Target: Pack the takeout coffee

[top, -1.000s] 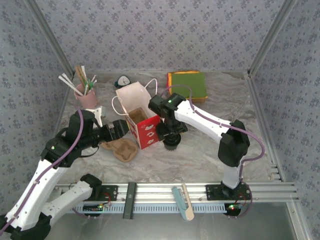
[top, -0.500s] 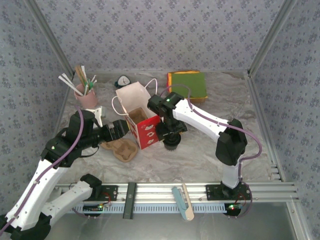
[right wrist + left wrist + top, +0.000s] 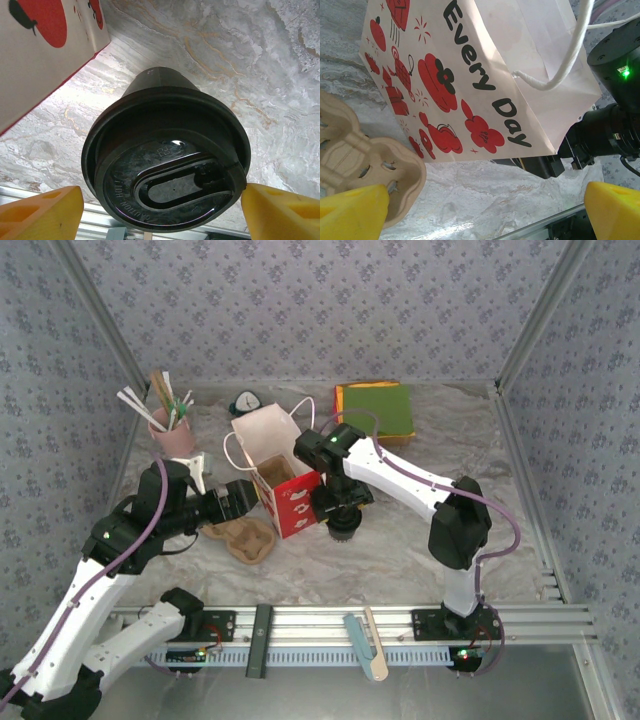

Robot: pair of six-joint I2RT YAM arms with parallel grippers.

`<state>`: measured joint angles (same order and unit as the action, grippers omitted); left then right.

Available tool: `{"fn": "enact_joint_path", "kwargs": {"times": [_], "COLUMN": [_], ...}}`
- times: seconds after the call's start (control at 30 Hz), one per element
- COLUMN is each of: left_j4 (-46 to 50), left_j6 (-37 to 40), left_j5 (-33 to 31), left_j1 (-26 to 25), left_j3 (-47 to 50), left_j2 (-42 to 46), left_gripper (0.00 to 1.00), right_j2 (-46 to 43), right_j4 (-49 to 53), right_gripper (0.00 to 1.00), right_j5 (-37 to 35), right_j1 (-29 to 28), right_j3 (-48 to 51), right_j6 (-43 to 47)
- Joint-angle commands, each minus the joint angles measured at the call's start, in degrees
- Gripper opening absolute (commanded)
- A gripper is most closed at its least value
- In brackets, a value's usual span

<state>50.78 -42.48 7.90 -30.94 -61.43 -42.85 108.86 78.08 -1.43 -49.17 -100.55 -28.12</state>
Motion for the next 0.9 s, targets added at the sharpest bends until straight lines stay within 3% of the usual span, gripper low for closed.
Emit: {"fn": "enact_joint_path", "kwargs": {"times": [0.0,0.87], "left_j4": [-0.9,-1.0], "left_j6": [1.0,1.2], "left_j5": [-0.4,-0.8], "left_j1": [-0.3,-0.3], "left_j3": [0.2,0.1], "left_j2": [0.4,0.1], "left_gripper": [1.00,1.00], "right_j2": [0.8,0.5], "right_j4": [2.5,1.8], "right_gripper": [0.84,0.84], "right_j5": [0.6,0.1], "right_j1": [-0.1,-0.1], "right_j3": [-1.6,-1.5], "right_j6": [-0.6,-0.7]}}
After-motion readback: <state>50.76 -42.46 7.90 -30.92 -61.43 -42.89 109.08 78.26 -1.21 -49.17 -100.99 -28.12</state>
